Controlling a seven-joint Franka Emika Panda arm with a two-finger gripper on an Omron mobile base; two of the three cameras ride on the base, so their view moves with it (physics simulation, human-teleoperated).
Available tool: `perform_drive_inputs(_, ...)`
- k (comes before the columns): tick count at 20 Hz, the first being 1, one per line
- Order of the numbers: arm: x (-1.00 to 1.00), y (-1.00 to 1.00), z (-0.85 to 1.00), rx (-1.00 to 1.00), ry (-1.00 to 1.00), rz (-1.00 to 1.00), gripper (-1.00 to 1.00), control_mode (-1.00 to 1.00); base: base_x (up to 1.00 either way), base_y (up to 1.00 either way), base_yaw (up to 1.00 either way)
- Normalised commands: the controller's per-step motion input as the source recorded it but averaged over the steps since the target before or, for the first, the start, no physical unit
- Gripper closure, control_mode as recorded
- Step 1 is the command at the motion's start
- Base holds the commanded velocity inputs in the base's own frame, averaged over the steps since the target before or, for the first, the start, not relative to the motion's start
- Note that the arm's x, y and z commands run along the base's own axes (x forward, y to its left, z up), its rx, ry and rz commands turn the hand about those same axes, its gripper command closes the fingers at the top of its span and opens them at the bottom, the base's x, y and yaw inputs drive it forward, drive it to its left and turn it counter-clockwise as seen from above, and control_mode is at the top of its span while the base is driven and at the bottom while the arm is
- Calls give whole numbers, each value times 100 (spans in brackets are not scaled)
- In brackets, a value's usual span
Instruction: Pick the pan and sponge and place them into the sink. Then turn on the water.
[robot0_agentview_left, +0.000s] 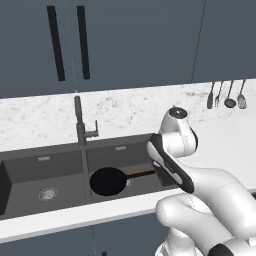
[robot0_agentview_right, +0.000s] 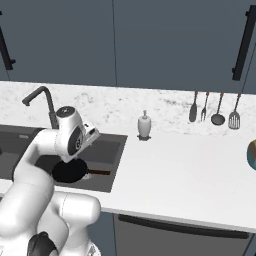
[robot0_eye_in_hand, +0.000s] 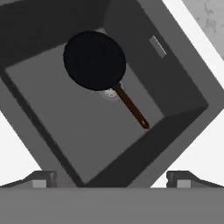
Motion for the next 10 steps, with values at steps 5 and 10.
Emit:
perform_drive_inputs(5,0,-45,8,1,10,-55,-100,-100,0,0,0)
perform_drive_inputs(10,0,-56,24,11,10,-33,-100,-100,0,0,0)
